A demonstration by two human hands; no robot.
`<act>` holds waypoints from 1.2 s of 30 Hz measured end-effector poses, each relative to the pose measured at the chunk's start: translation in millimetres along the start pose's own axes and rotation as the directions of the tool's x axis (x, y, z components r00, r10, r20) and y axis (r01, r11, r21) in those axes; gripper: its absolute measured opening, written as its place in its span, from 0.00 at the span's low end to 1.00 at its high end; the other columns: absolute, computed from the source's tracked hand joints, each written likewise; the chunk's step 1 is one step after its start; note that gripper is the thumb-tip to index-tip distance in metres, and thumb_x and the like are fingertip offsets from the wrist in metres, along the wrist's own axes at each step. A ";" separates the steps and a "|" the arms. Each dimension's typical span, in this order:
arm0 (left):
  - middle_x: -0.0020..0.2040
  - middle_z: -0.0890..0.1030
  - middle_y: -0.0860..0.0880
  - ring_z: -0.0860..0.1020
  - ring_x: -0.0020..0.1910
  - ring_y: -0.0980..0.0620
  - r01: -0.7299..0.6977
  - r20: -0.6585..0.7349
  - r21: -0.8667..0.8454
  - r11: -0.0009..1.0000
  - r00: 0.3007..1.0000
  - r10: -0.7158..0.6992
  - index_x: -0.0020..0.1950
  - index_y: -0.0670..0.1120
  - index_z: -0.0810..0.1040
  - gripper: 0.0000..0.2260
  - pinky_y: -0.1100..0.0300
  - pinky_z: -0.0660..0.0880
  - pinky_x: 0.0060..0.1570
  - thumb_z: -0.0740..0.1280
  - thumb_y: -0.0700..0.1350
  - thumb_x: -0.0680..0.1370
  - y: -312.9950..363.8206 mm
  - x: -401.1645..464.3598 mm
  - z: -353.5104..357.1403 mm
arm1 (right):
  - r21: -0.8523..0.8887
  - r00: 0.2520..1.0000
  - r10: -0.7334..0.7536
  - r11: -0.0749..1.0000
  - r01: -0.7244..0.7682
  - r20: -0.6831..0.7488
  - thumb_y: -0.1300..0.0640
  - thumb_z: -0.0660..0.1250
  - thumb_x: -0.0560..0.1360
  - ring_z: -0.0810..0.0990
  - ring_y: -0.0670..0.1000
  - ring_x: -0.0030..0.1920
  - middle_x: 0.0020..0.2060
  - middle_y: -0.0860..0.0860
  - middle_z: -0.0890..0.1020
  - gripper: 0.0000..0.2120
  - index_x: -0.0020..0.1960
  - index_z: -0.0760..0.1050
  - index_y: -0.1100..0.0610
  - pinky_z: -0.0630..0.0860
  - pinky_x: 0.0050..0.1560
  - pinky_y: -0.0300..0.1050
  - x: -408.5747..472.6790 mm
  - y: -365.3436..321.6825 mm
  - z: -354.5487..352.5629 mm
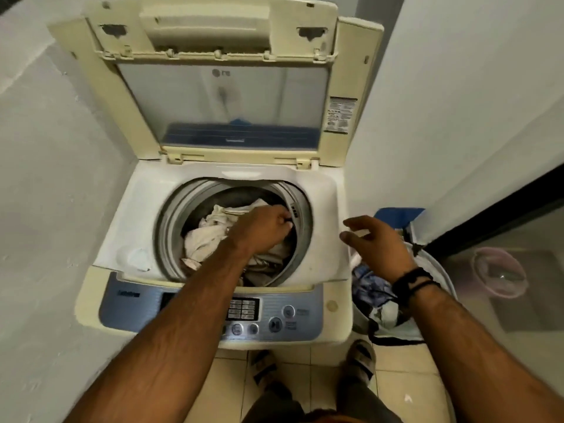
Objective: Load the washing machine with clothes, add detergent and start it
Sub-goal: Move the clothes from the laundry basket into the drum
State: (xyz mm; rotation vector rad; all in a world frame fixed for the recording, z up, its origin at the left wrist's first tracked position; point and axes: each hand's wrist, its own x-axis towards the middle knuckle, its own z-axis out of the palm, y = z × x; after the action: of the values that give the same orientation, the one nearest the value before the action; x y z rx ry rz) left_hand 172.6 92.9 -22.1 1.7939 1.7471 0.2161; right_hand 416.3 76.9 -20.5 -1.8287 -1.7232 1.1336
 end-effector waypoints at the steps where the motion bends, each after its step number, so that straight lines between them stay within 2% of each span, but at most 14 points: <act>1: 0.58 0.82 0.48 0.79 0.55 0.48 -0.050 -0.010 -0.011 0.999 0.999 0.050 0.62 0.50 0.79 0.13 0.54 0.75 0.56 0.64 0.50 0.78 16.9 4.3 6.9 | 0.025 0.999 0.025 0.999 -0.024 -0.032 0.49 0.71 0.77 0.81 0.50 0.52 0.57 0.50 0.80 0.16 0.63 0.79 0.53 0.78 0.56 0.48 -2.1 10.8 -8.7; 3: 0.57 0.82 0.51 0.80 0.54 0.51 -0.144 -0.011 -0.043 0.989 0.990 0.144 0.61 0.51 0.79 0.13 0.58 0.75 0.54 0.64 0.51 0.79 47.8 14.9 23.8 | 0.060 0.993 0.068 0.996 -0.063 -0.094 0.50 0.71 0.77 0.82 0.51 0.53 0.56 0.51 0.82 0.16 0.62 0.79 0.54 0.78 0.58 0.51 -5.2 30.7 -25.0; 5: 0.57 0.82 0.53 0.80 0.53 0.53 -0.229 0.023 -0.073 0.971 0.973 0.231 0.61 0.52 0.79 0.12 0.63 0.72 0.50 0.63 0.50 0.80 82.2 28.6 44.8 | 0.082 0.983 0.101 0.993 -0.089 -0.151 0.52 0.70 0.77 0.81 0.51 0.52 0.54 0.51 0.83 0.13 0.60 0.80 0.55 0.78 0.58 0.50 -6.8 52.5 -42.7; 9: 0.57 0.82 0.51 0.79 0.53 0.52 -0.366 0.105 -0.077 0.927 0.922 0.373 0.61 0.52 0.80 0.12 0.58 0.75 0.53 0.63 0.51 0.79 145.5 52.2 89.8 | 0.147 0.955 0.168 0.980 -0.135 -0.245 0.53 0.71 0.77 0.81 0.49 0.52 0.50 0.50 0.83 0.11 0.58 0.81 0.55 0.78 0.58 0.50 -8.4 97.3 -66.8; 12: 0.58 0.82 0.50 0.79 0.54 0.51 -0.401 0.194 -0.053 0.915 0.895 0.403 0.62 0.51 0.79 0.12 0.60 0.73 0.52 0.63 0.50 0.80 182.1 72.4 128.4 | 0.195 0.930 0.248 0.960 -0.199 -0.271 0.54 0.71 0.76 0.82 0.53 0.50 0.49 0.52 0.84 0.11 0.56 0.81 0.57 0.79 0.55 0.51 -2.0 139.9 -78.2; 15: 0.56 0.82 0.50 0.79 0.53 0.52 -0.347 0.276 -0.077 0.935 0.893 0.355 0.60 0.51 0.79 0.11 0.54 0.76 0.54 0.63 0.51 0.80 196.6 89.3 173.4 | 0.260 0.902 0.343 0.925 -0.277 -0.262 0.54 0.71 0.76 0.83 0.54 0.49 0.47 0.52 0.84 0.09 0.54 0.81 0.56 0.80 0.55 0.56 5.7 186.2 -77.5; 17: 0.54 0.82 0.48 0.79 0.52 0.51 -0.247 0.351 -0.089 0.965 0.899 0.263 0.57 0.49 0.80 0.10 0.52 0.77 0.55 0.63 0.50 0.80 194.1 100.2 215.0 | 0.316 0.881 0.408 0.891 -0.327 -0.239 0.56 0.70 0.76 0.83 0.54 0.50 0.46 0.52 0.84 0.07 0.53 0.81 0.56 0.79 0.57 0.56 11.1 224.3 -72.0; 20: 0.51 0.83 0.44 0.80 0.50 0.45 -0.090 0.492 -0.023 0.996 0.866 0.090 0.53 0.44 0.81 0.12 0.48 0.77 0.54 0.62 0.50 0.79 171.8 109.0 284.3 | 0.443 0.839 0.535 0.779 -0.444 -0.099 0.55 0.70 0.76 0.83 0.55 0.52 0.49 0.53 0.84 0.09 0.54 0.80 0.56 0.79 0.59 0.59 15.8 282.1 -52.7; 22: 0.51 0.83 0.44 0.80 0.52 0.44 -0.023 0.566 0.013 1.000 0.824 0.012 0.52 0.44 0.81 0.11 0.49 0.76 0.56 0.62 0.48 0.79 152.1 114.1 332.4 | 0.502 0.804 0.594 0.706 -0.499 -0.036 0.56 0.70 0.76 0.82 0.57 0.51 0.50 0.55 0.84 0.09 0.55 0.79 0.58 0.79 0.58 0.62 19.7 327.1 -35.0; 25: 0.57 0.82 0.46 0.79 0.57 0.47 0.052 0.614 0.039 0.998 0.787 -0.065 0.59 0.46 0.81 0.11 0.56 0.74 0.60 0.65 0.45 0.78 121.4 120.6 391.7 | 0.543 0.759 0.651 0.625 -0.560 0.033 0.59 0.70 0.77 0.82 0.57 0.50 0.48 0.55 0.83 0.07 0.54 0.78 0.58 0.79 0.58 0.61 29.6 381.0 -7.1; 29: 0.60 0.79 0.46 0.78 0.57 0.48 0.005 0.559 0.070 0.998 0.828 -0.043 0.60 0.47 0.80 0.12 0.60 0.73 0.59 0.67 0.45 0.77 88.5 153.5 463.5 | 0.581 0.725 0.683 0.555 -0.596 0.091 0.60 0.70 0.76 0.82 0.58 0.53 0.46 0.53 0.82 0.06 0.50 0.75 0.53 0.78 0.60 0.60 62.1 445.4 23.1; 32: 0.63 0.76 0.45 0.75 0.61 0.45 -0.090 0.531 0.121 0.988 0.848 0.012 0.62 0.49 0.78 0.15 0.55 0.72 0.63 0.68 0.45 0.76 71.7 190.5 512.1 | 0.602 0.684 0.716 0.488 -0.632 0.139 0.59 0.71 0.75 0.81 0.58 0.53 0.47 0.53 0.81 0.09 0.52 0.74 0.52 0.77 0.61 0.59 90.1 492.2 39.7; 34: 0.67 0.71 0.45 0.71 0.65 0.42 -0.132 0.534 0.184 0.974 0.846 0.014 0.68 0.49 0.73 0.21 0.51 0.69 0.67 0.69 0.48 0.75 62.0 215.0 539.6 | 0.609 0.656 0.736 0.446 -0.656 0.166 0.60 0.72 0.74 0.81 0.57 0.52 0.48 0.55 0.81 0.11 0.48 0.72 0.49 0.77 0.61 0.58 106.5 518.3 48.9; 36: 0.73 0.65 0.43 0.65 0.71 0.39 -0.202 0.523 0.273 0.941 0.852 0.031 0.75 0.49 0.64 0.32 0.47 0.63 0.71 0.69 0.52 0.74 55.1 246.4 569.1 | 0.608 0.633 0.755 0.425 -0.671 0.171 0.60 0.72 0.74 0.81 0.58 0.53 0.51 0.56 0.82 0.12 0.47 0.71 0.46 0.77 0.61 0.58 122.8 545.3 59.8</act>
State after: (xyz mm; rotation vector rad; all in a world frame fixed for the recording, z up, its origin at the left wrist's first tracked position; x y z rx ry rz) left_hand 542.6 152.9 -519.2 1.9543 1.3360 -0.4917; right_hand 712.6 84.5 -498.1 -2.1055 -0.2619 1.5871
